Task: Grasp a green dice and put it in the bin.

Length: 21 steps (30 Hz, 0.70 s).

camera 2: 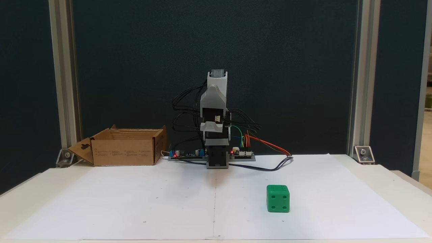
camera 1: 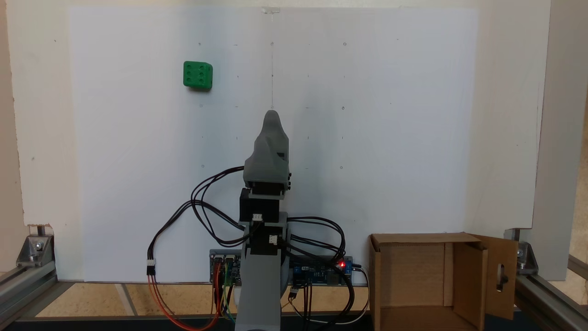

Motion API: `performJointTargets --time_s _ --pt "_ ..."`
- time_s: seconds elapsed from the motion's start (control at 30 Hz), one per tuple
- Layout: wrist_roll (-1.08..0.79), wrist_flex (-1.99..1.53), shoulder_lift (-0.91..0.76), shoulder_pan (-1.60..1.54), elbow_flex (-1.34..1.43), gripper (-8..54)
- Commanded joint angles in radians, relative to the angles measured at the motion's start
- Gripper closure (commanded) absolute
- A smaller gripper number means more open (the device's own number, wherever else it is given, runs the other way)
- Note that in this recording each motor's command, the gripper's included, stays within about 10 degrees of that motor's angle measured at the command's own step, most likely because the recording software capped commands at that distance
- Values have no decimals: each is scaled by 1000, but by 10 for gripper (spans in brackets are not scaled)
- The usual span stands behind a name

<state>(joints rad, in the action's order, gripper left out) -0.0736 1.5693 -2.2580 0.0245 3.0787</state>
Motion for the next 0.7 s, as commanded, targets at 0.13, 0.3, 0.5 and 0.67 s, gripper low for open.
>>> performJointTargets --time_s 0.13,0.3,0.5,0.67 --pt "-51 3 -109 3 48 4" --pt "-52 2 -109 -6 44 12" --pt "-52 -316 -109 -40 -120 12" --pt "-52 -662 -110 -41 -385 15"
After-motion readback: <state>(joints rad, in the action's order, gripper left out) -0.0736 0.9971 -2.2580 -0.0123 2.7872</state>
